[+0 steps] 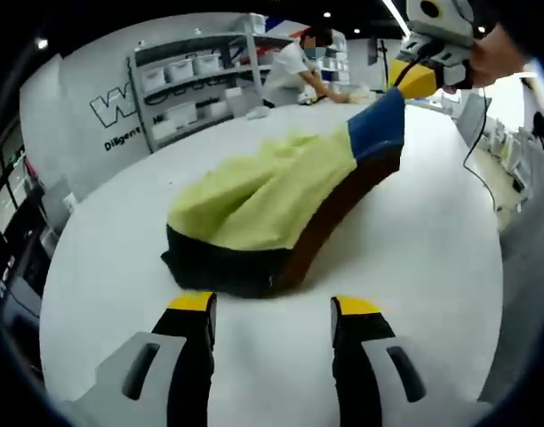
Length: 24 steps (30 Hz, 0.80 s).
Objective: Fold the garment on the visible template until the final outline fits inside the template.
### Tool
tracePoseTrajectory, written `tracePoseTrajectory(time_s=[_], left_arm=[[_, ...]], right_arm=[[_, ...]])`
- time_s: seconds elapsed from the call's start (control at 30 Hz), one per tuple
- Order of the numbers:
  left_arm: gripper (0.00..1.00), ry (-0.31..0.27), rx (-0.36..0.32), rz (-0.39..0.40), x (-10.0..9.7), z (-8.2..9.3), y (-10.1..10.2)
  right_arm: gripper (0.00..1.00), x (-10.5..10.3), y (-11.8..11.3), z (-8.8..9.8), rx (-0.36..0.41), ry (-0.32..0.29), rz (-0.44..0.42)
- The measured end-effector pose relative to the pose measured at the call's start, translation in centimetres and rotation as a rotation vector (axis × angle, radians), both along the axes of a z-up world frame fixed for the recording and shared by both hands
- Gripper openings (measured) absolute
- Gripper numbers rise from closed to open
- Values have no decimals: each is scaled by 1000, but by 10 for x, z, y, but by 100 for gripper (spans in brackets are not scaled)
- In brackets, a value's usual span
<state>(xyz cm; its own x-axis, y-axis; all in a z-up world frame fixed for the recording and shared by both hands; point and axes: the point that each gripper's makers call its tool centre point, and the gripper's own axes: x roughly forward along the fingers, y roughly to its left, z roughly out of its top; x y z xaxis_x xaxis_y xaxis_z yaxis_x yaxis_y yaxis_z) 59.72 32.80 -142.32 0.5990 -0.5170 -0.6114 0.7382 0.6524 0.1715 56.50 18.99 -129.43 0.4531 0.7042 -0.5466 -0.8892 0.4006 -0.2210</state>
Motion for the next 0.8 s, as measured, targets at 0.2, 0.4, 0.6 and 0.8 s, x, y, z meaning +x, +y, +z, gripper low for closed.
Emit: tracePoseTrajectory(time_s=[0.2,0.4,0.6,0.8], left_arm=[[49,-65,68,-12,8,-5,-4],[43,-138,116,-18,13,2,-8],[40,-180,117,-19,21,12,-13],[32,-228,108,-10,31,26,-14]], right_arm=[[0,2,-1,21,44,-9,-9],[0,5,5,38,79,-27,-3],[0,9,10,54,101,-46,4],[0,14,8,66,112,-61,1]])
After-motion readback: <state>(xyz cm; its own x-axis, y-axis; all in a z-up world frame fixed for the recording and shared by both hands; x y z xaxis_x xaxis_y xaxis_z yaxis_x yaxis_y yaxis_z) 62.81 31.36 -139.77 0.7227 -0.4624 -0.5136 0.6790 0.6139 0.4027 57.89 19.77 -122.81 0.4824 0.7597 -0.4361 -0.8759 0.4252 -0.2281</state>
